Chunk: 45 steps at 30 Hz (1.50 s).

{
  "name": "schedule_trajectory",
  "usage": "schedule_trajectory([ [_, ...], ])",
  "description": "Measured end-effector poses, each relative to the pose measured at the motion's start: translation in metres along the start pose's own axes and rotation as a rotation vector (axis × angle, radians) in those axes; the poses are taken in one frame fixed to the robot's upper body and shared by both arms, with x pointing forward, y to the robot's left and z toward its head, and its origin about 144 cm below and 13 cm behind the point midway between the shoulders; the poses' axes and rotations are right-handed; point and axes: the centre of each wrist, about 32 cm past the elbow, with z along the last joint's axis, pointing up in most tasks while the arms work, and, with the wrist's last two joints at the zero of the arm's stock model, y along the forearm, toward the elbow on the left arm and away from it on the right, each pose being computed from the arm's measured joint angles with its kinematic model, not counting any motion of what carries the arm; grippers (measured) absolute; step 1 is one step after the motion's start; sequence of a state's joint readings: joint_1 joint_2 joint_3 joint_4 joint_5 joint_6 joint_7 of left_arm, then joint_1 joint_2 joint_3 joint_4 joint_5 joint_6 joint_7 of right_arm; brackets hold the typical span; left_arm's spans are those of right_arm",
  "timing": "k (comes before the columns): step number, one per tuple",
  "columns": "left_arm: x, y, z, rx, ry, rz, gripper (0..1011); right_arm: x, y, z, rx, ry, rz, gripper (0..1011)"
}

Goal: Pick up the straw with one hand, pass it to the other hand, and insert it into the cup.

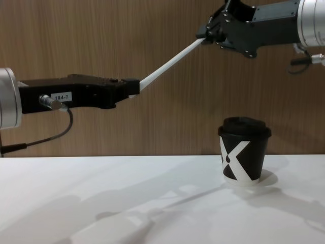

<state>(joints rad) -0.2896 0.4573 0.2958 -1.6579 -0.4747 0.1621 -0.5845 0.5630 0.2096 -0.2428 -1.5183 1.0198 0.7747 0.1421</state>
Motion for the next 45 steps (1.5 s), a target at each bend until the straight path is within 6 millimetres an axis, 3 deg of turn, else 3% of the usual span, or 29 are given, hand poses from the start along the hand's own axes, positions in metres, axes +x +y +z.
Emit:
schedule_trajectory([
  [11, 0.0, 0.0, 0.0, 0.0, 0.0, 0.0, 6, -0.001, -0.001, -0.001, 0.004, 0.003, -0.002, 27],
  [22, 0.0, 0.0, 0.0, 0.0, 0.0, 0.0, 289, -0.005, -0.005, -0.004, 0.029, 0.002, -0.003, 8],
  [27, 0.0, 0.0, 0.0, 0.0, 0.0, 0.0, 473, -0.007, -0.008, -0.004, 0.047, -0.029, -0.014, 8],
  [30, 0.0, 0.0, 0.0, 0.0, 0.0, 0.0, 546, -0.008, -0.009, -0.004, 0.055, -0.06, -0.021, 8],
  [34, 0.0, 0.0, 0.0, 0.0, 0.0, 0.0, 719, -0.009, -0.012, -0.003, 0.068, -0.121, -0.03, 8],
  [45, 0.0, 0.0, 0.0, 0.0, 0.0, 0.0, 1003, -0.01, -0.021, 0.002, 0.1, -0.301, -0.04, 7],
])
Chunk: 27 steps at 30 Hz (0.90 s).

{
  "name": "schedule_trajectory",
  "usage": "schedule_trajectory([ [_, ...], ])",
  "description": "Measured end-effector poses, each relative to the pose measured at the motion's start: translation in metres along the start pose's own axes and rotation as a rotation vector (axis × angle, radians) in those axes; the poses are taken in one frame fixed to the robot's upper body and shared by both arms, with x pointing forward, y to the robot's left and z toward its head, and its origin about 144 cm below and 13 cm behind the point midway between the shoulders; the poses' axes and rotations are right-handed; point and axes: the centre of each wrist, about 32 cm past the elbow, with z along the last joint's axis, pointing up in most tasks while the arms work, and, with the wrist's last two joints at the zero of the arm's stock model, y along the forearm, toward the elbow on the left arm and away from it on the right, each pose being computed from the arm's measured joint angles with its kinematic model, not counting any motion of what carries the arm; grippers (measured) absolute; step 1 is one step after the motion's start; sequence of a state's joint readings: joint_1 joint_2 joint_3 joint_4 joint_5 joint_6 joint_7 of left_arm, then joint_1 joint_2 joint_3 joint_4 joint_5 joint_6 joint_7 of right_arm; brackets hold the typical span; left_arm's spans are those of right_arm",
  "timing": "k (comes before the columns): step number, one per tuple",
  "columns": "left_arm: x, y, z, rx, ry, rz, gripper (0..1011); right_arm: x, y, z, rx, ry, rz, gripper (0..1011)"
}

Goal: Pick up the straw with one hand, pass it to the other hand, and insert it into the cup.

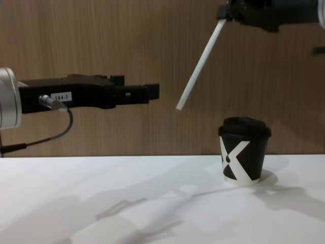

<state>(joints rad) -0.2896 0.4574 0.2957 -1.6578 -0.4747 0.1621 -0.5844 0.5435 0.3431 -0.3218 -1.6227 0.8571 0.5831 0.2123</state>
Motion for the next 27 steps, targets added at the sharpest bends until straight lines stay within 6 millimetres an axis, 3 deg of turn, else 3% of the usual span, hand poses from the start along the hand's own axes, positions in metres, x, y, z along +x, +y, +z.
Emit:
schedule_trajectory([
  [27, 0.0, 0.0, 0.0, 0.0, 0.0, 0.0, 1003, 0.015, -0.026, 0.021, 0.041, -0.554, 0.037, 8],
])
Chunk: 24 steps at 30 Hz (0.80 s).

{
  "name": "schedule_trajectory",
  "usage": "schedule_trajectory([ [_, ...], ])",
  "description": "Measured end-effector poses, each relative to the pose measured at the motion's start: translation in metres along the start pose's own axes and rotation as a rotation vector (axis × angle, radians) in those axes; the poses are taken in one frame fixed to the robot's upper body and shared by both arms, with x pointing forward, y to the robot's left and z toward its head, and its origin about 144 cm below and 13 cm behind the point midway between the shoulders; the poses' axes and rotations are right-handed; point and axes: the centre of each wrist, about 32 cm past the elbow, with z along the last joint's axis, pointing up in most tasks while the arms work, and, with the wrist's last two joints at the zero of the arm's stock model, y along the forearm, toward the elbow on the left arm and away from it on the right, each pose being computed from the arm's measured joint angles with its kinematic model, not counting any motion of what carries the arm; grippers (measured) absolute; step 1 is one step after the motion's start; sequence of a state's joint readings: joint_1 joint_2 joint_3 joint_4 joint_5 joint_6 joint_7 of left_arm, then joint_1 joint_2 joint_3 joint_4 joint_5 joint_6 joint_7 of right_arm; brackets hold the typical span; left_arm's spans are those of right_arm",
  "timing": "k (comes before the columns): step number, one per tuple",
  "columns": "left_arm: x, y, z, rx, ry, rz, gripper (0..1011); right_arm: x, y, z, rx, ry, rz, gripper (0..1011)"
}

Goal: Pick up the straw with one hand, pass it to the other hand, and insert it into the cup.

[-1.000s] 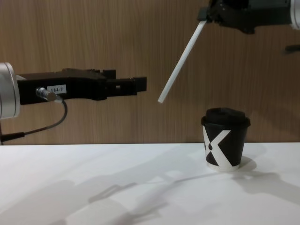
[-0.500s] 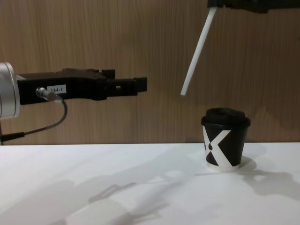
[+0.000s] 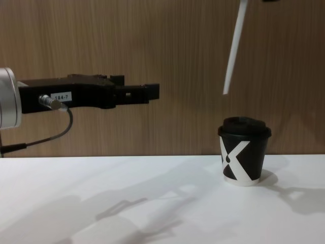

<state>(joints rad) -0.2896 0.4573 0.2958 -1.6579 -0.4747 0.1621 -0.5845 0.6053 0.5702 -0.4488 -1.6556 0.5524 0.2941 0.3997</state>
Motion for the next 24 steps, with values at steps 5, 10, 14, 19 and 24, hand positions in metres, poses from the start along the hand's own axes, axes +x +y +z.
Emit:
schedule_trajectory([
  [5, 0.0, 0.0, 0.0, 0.0, 0.0, 0.0, 1003, 0.008, -0.008, 0.002, -0.012, -0.109, 0.011, 8],
  [10, 0.0, 0.0, 0.0, 0.0, 0.0, 0.0, 1003, 0.015, -0.016, 0.003, -0.025, -0.181, 0.021, 8],
  [14, 0.0, 0.0, 0.0, 0.0, 0.0, 0.0, 1003, 0.02, -0.022, 0.004, -0.037, -0.229, 0.031, 8],
  [19, 0.0, 0.0, 0.0, 0.0, 0.0, 0.0, 1003, 0.023, -0.026, 0.004, -0.045, -0.25, 0.04, 8],
  [24, 0.0, 0.0, 0.0, 0.0, 0.0, 0.0, 1003, 0.025, -0.029, 0.004, -0.048, -0.256, 0.047, 8],
])
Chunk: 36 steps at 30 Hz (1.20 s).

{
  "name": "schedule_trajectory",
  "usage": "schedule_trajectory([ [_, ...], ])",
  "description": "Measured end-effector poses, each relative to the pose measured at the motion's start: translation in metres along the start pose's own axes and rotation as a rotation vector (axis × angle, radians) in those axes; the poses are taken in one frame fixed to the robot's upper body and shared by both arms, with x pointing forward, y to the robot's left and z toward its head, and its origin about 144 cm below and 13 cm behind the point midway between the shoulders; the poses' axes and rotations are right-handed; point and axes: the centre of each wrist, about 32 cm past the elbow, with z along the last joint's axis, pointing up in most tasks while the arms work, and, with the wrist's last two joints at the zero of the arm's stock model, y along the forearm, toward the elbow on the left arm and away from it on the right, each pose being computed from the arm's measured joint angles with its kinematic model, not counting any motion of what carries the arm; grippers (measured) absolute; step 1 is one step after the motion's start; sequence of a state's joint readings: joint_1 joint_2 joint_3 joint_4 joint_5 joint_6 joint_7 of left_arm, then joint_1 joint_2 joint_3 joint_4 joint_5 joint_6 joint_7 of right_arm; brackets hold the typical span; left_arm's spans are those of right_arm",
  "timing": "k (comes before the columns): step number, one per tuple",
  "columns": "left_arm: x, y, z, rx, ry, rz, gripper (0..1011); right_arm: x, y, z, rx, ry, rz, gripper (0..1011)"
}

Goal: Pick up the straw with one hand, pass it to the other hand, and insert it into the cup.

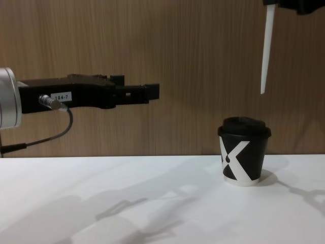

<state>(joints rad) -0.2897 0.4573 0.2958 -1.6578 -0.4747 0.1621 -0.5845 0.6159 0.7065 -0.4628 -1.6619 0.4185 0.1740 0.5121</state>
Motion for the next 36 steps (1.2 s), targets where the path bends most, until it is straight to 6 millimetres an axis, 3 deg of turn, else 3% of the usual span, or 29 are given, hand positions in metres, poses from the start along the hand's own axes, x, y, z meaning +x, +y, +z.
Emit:
schedule_trajectory([
  [36, 0.0, 0.0, 0.0, 0.0, 0.0, 0.0, 1003, 0.008, 0.0037, -0.0082, -0.012, 0.208, 0.023, 8],
])
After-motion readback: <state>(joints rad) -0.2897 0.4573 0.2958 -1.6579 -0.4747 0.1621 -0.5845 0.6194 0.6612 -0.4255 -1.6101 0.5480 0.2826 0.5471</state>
